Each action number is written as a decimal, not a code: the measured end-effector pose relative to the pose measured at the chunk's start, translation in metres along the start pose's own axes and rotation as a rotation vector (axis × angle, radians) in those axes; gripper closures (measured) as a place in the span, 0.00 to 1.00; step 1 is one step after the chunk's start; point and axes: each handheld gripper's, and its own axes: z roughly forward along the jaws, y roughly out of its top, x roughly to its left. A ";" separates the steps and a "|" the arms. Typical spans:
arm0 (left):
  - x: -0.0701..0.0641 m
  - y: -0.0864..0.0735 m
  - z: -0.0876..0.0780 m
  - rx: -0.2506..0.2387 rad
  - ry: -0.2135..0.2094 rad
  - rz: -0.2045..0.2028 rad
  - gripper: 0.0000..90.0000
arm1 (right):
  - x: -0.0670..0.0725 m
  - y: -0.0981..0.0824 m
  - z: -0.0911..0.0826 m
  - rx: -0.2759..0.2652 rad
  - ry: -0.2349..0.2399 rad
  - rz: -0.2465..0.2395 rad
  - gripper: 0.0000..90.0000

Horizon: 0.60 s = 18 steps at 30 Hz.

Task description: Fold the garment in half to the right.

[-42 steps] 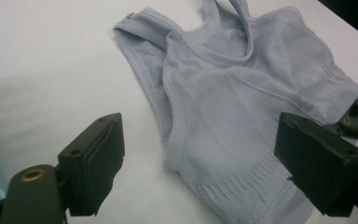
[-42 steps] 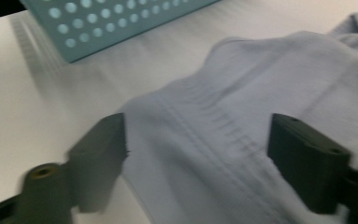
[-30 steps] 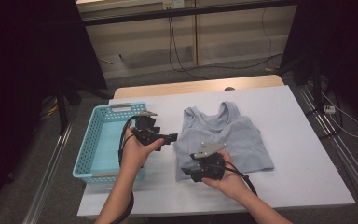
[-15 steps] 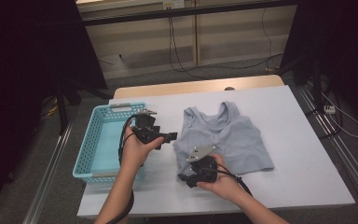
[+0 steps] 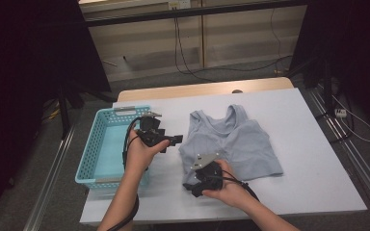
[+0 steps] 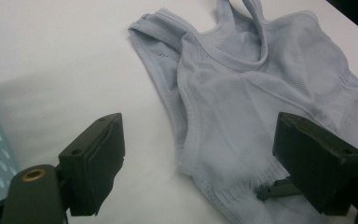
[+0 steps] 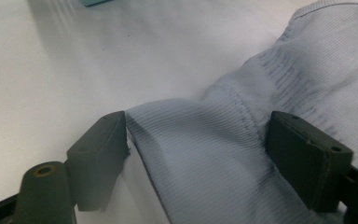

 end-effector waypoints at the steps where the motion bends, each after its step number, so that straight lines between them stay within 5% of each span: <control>1: 0.000 0.000 0.000 0.007 -0.001 0.005 0.19 | 0.000 0.000 0.000 0.000 -0.004 -0.002 0.27; 12: 0.003 -0.001 0.003 0.000 0.010 -0.009 0.20 | -0.003 0.000 -0.001 -0.021 -0.044 0.030 0.53; 18: 0.002 0.003 0.006 0.004 0.018 -0.009 0.20 | -0.009 -0.001 -0.003 -0.030 -0.086 0.040 0.81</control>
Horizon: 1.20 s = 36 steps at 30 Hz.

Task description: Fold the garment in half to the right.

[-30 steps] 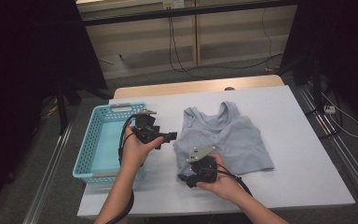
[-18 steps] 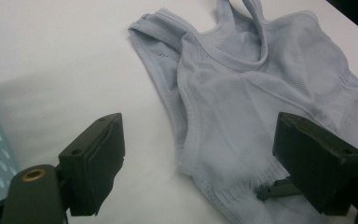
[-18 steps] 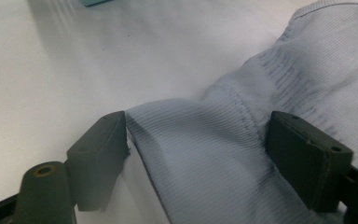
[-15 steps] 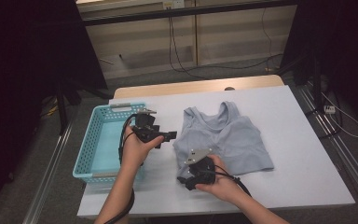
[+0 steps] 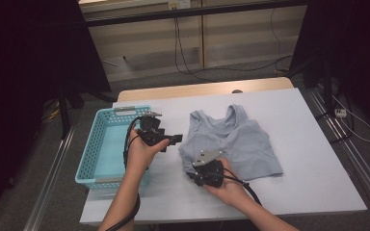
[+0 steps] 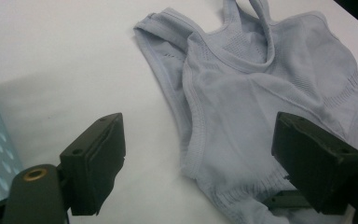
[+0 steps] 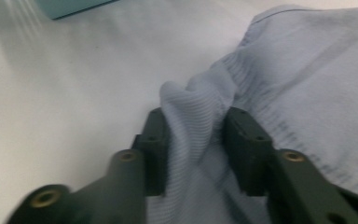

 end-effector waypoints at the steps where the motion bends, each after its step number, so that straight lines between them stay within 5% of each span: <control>1: 0.000 0.001 0.001 0.002 0.002 0.003 0.20 | -0.003 0.000 0.000 -0.005 0.002 0.010 0.85; 13: -0.001 0.012 0.018 -0.009 0.012 0.013 0.20 | -0.002 0.004 -0.012 -0.032 0.083 0.051 0.91; 26: 0.008 0.017 0.053 0.007 0.031 0.033 0.32 | 0.009 0.002 -0.030 -0.063 0.133 0.030 0.91; 36: 0.017 0.019 0.069 0.006 0.041 0.030 0.31 | 0.014 0.002 -0.034 -0.064 0.166 0.011 0.91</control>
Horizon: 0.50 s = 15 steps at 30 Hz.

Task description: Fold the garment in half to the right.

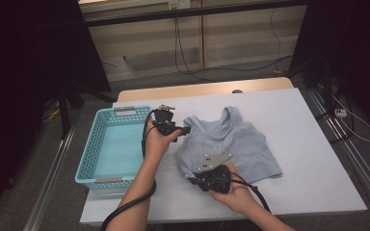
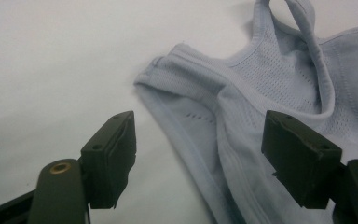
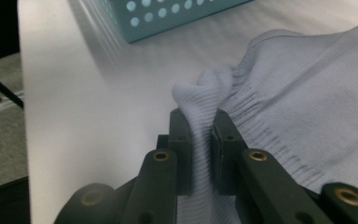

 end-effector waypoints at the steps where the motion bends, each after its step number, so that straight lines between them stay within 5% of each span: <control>1: 0.000 0.001 0.001 -0.001 0.001 0.008 0.31 | 0.000 0.000 0.000 0.003 0.001 -0.005 0.91; 15: 0.005 0.009 0.020 -0.015 0.011 0.049 0.44 | 0.001 -0.001 0.001 -0.001 0.002 -0.003 0.91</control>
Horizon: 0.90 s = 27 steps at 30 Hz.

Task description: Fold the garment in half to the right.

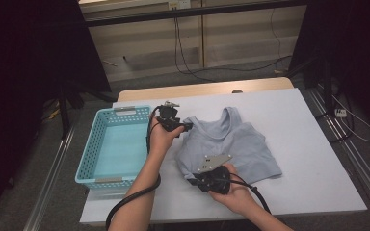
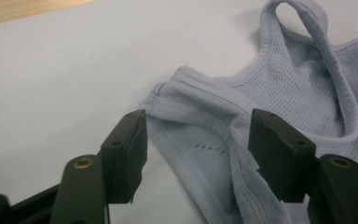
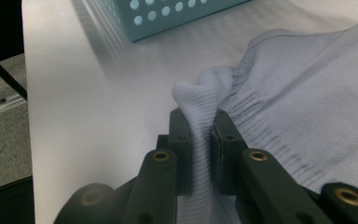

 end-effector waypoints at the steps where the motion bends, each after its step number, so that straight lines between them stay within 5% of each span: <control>1: 0.001 0.000 0.002 -0.002 0.005 0.000 0.45 | 0.000 0.000 0.000 0.000 0.001 0.001 0.91; 13: 0.011 0.000 0.023 0.008 0.037 -0.001 0.55 | 0.003 0.000 -0.005 -0.008 0.021 0.009 0.91; 27: 0.016 0.002 0.036 0.076 0.030 -0.002 0.76 | 0.005 -0.006 -0.007 -0.005 0.022 0.012 0.91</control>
